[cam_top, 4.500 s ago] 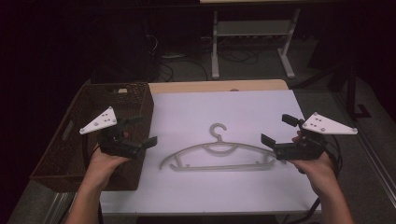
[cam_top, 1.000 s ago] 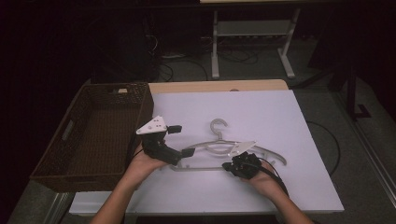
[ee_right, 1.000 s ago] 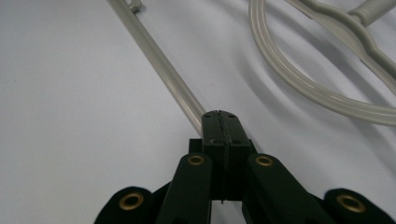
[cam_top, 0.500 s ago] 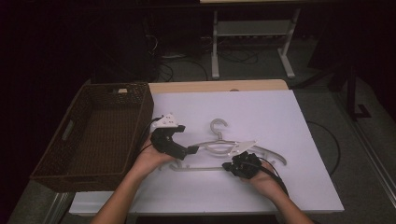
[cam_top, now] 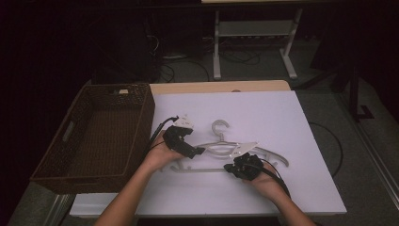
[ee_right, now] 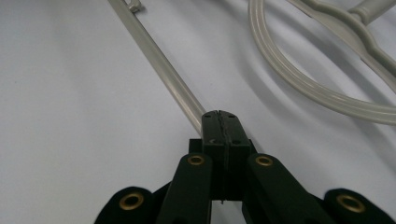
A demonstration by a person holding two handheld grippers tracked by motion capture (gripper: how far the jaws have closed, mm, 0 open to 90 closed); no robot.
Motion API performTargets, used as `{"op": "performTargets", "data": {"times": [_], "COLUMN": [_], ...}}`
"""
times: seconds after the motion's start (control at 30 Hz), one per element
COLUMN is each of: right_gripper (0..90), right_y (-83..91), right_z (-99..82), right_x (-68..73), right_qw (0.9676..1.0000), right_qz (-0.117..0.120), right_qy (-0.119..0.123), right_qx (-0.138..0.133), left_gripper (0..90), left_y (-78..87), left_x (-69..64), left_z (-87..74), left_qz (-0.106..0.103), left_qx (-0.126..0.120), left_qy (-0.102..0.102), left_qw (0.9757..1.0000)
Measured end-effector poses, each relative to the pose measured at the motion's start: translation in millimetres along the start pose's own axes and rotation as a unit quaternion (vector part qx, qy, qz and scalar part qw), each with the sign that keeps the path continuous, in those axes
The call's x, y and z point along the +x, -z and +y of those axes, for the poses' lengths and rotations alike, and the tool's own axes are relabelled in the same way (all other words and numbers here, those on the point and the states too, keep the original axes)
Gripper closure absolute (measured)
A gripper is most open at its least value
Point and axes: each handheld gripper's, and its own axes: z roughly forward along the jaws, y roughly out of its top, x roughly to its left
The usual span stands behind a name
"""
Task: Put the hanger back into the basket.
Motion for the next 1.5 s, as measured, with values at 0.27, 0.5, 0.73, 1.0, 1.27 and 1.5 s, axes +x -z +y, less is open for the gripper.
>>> {"op": "performTargets", "data": {"times": [0.27,0.5,0.73,1.0,1.27,1.5], "right_gripper": [89.8,89.8,89.8,89.8,89.8,89.8], "right_y": [0.1,0.1,0.1,0.3,0.4,0.4], "right_z": [-0.1,-0.1,-0.1,-0.2,-0.3,-0.4], "right_x": [-0.1,-0.1,-0.2,-0.8,-1.1,-0.9], "right_qw": [1.0,1.0,1.0,1.0,1.0,1.0], "right_qz": [0.0,0.0,0.001,0.003,0.003,0.003], "right_qy": [0.0,-0.001,-0.001,-0.001,-0.001,0.0], "right_qx": [0.0,0.0,0.0,0.0,0.0,-0.001], "left_gripper": [22.0,40.0,55.1,69.1,77.4,79.9], "left_y": [-19.5,-27.3,-31.8,-34.1,-35.4,-34.7], "left_x": [4.7,5.7,5.2,5.9,5.3,6.2], "left_z": [-4.8,-6.6,-4.5,-4.8,-3.9,-5.5], "left_qz": [-0.005,-0.012,-0.033,-0.042,-0.043,-0.048], "left_qx": [0.044,0.062,0.066,0.065,0.058,0.052], "left_qy": [-0.02,-0.046,-0.057,-0.059,-0.061,-0.074], "left_qw": [0.9988,0.9969,0.9957,0.9953,0.9955,0.9947]}}
